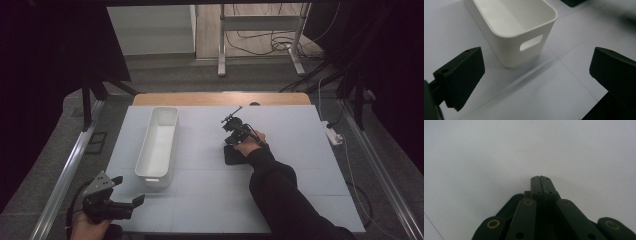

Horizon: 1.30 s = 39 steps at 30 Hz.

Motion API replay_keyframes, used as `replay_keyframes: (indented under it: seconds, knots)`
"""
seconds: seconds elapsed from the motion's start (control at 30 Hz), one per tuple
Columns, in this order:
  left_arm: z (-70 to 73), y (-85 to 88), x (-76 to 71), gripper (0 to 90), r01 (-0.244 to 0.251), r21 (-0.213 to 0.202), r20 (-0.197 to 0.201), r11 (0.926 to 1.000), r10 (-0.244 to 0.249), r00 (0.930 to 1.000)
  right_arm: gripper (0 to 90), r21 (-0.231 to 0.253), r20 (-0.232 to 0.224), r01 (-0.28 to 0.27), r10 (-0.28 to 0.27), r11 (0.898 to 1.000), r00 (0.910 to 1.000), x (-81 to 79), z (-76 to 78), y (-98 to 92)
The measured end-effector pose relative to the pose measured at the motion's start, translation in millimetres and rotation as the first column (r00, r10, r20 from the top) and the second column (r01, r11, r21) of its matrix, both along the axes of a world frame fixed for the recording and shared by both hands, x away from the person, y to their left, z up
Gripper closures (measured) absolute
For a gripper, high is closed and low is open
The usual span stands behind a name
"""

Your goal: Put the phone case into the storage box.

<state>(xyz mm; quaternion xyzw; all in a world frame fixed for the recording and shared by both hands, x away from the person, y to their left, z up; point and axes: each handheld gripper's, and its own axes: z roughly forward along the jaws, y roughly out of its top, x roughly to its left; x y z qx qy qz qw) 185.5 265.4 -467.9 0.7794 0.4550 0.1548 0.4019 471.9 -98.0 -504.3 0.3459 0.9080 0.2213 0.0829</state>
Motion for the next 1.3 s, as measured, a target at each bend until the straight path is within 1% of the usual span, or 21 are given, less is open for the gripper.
replay_keyframes:
  seconds: [0.13,0.3,0.73,0.77,0.8,0.93,1.0,1.1,1.3]
  knots:
    - [0.0,0.0,-0.3,0.7,0.0,0.001,0.002,1.0,0.0,1.0,89.4,-0.008,-0.009,-0.007,0.007,1.0,0.9999,-2.3,-1.5,0.1]
    - [0.0,-0.3,-0.4,0.7,0.0,0.001,0.0,1.0,0.0,1.0,89.4,-0.005,-0.017,-0.016,0.016,1.0,0.9997,-7.7,-2.0,-1.0]
    - [0.1,-0.6,-0.6,0.7,-0.001,0.006,0.001,1.0,0.001,1.0,89.3,0.001,-0.03,-0.073,0.073,0.997,0.9969,-33.6,-1.3,-4.6]
    - [0.1,-0.6,-0.6,0.8,-0.001,0.006,0.001,1.0,0.001,1.0,89.3,0.001,-0.03,-0.073,0.073,0.997,0.9969,-33.6,-1.3,-4.6]
    - [0.2,-0.6,-0.6,0.8,-0.001,0.005,0.001,1.0,0.001,1.0,89.3,0.019,-0.036,-0.08,0.081,0.997,0.9961,-39.0,-0.6,-6.0]
    - [0.2,-0.8,-0.6,0.8,0.0,0.007,0.001,1.0,0.0,1.0,89.4,0.016,-0.04,-0.091,0.092,0.996,0.995,-43.8,-0.4,-6.9]
    - [0.2,-0.8,-0.6,0.8,0.0,0.007,0.002,1.0,0.0,1.0,89.3,0.015,-0.049,-0.099,0.1,0.995,0.9938,-47.3,-0.5,-7.3]
    - [0.2,-0.7,-0.8,0.8,0.0,0.007,0.003,1.0,0.0,1.0,89.3,0.007,-0.047,-0.11,0.11,0.994,0.9929,-51.9,-1.2,-8.7]
    - [0.3,0.4,-1.2,0.8,-0.001,-0.004,0.005,1.0,0.001,1.0,89.3,0.008,-0.053,-0.112,0.112,0.994,0.9922,-58.2,-1.8,-12.2]
